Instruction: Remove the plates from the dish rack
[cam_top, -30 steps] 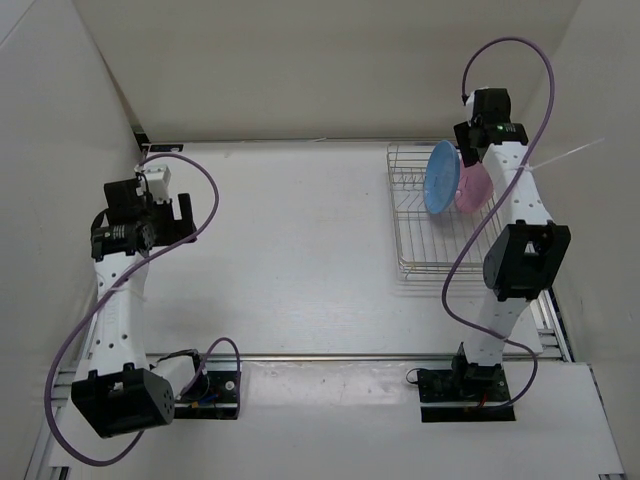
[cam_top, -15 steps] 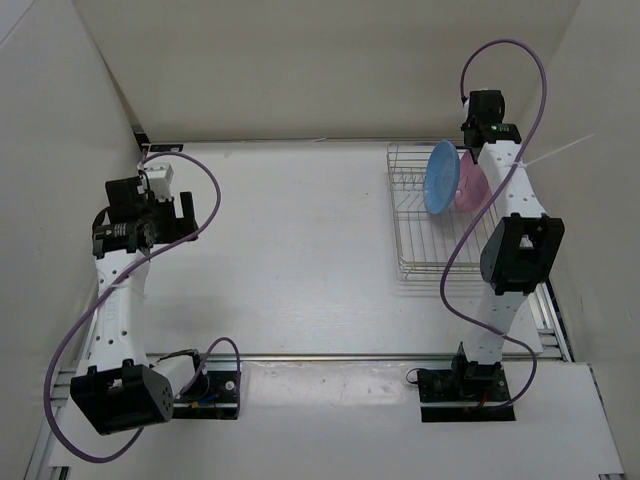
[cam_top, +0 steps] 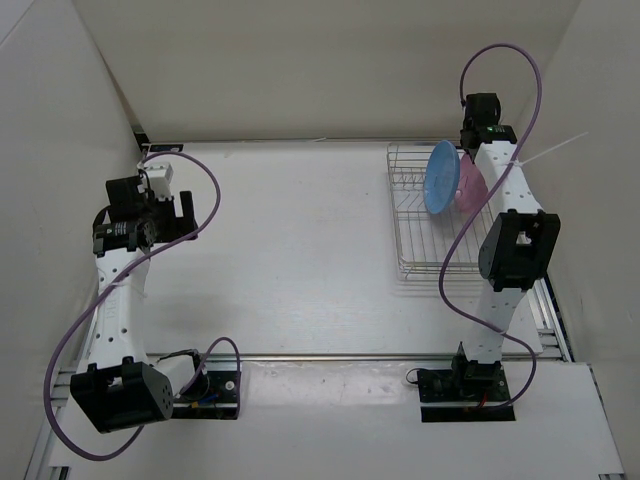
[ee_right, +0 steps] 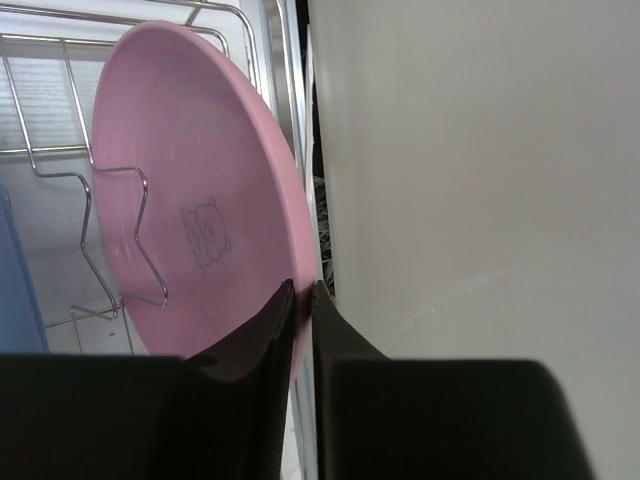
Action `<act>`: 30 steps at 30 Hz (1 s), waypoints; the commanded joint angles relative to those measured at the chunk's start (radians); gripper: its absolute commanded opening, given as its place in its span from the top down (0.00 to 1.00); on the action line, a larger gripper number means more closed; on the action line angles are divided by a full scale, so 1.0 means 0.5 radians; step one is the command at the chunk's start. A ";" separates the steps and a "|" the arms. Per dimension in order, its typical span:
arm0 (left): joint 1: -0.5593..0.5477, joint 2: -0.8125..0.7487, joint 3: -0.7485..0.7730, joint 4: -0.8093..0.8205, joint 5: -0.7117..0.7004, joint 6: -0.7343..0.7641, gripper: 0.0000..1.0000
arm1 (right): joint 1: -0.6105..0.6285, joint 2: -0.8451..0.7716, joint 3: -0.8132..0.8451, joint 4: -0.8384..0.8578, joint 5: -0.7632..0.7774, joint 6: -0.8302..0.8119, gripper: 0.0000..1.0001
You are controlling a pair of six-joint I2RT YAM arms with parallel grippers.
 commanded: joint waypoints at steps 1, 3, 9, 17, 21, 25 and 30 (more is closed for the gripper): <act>-0.008 -0.019 0.042 0.047 -0.023 0.018 0.00 | 0.006 0.001 0.045 0.006 0.085 0.040 0.90; -0.008 -0.038 0.042 0.065 -0.023 0.018 0.00 | 0.024 0.001 0.045 0.006 0.106 0.040 0.96; -0.008 -0.038 0.042 0.065 -0.023 0.018 0.00 | 0.024 0.019 0.045 0.006 0.168 0.040 1.00; -0.008 -0.056 0.023 0.065 -0.041 0.018 0.00 | 0.147 0.001 0.137 0.104 0.551 -0.070 1.00; -0.008 -0.056 0.023 0.065 -0.042 0.018 0.00 | 0.165 -0.017 0.158 0.248 0.759 -0.245 1.00; -0.008 -0.035 0.023 0.065 -0.081 0.037 0.00 | 0.165 -0.103 0.158 0.304 0.818 -0.297 1.00; -0.008 -0.016 0.042 0.065 -0.118 0.058 0.00 | 0.202 -0.226 0.106 0.530 0.922 -0.481 1.00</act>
